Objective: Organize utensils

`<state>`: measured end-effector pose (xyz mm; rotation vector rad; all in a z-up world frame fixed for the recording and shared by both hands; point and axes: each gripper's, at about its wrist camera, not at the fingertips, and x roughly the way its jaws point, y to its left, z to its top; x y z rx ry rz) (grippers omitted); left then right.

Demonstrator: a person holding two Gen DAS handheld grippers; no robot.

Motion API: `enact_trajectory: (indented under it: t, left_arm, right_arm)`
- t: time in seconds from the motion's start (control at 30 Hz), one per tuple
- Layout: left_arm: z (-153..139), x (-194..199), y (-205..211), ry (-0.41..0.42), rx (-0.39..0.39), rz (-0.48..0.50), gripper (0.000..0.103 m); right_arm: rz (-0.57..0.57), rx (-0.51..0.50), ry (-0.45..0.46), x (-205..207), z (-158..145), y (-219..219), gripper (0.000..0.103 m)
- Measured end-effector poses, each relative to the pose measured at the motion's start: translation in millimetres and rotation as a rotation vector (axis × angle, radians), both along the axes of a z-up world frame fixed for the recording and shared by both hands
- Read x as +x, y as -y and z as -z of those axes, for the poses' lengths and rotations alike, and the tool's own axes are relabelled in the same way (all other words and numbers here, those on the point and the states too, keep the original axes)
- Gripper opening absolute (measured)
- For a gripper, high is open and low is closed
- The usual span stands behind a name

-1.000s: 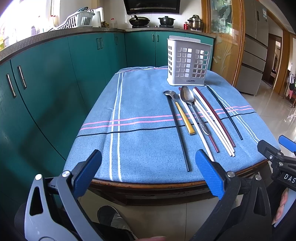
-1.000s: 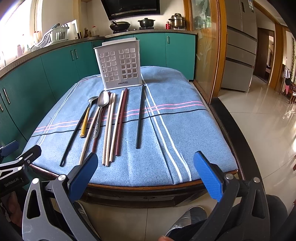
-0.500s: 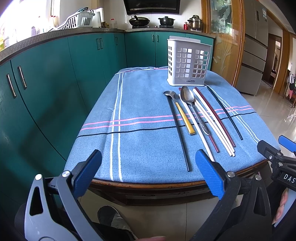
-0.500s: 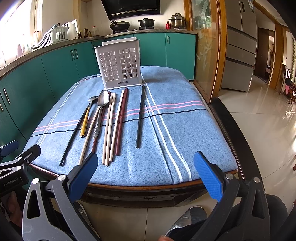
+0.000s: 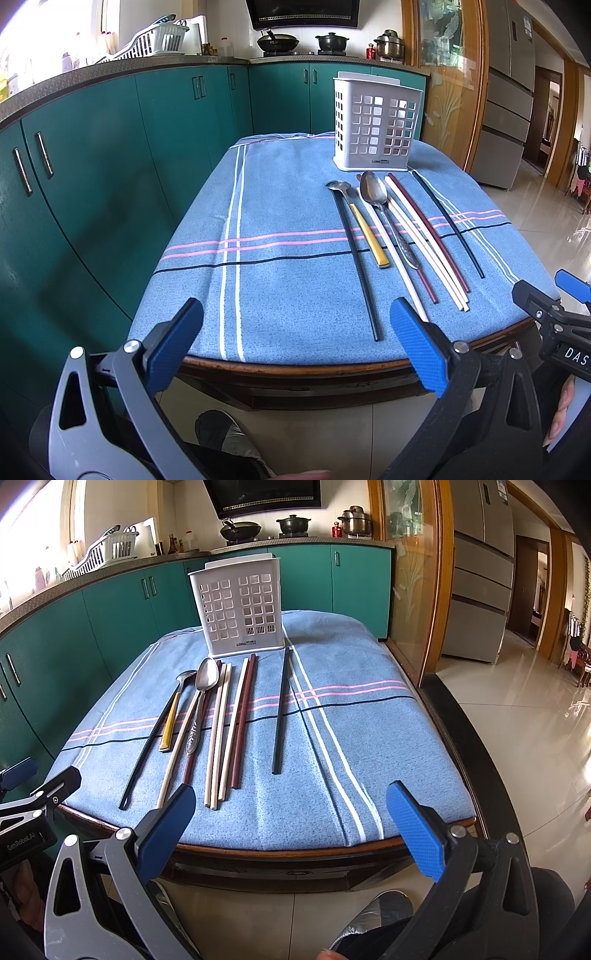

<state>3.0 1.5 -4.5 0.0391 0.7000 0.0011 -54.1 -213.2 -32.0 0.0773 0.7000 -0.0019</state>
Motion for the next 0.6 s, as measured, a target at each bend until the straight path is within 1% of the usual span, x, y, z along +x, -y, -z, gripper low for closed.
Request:
enact_trajectory:
  t: [0.6]
  left_arm:
    - [0.8, -1.0, 0.0, -0.004, 0.002, 0.004, 0.1]
  right_arm:
    - [-0.006, 0.001, -0.001, -1.1, -0.1, -0.8, 0.1]
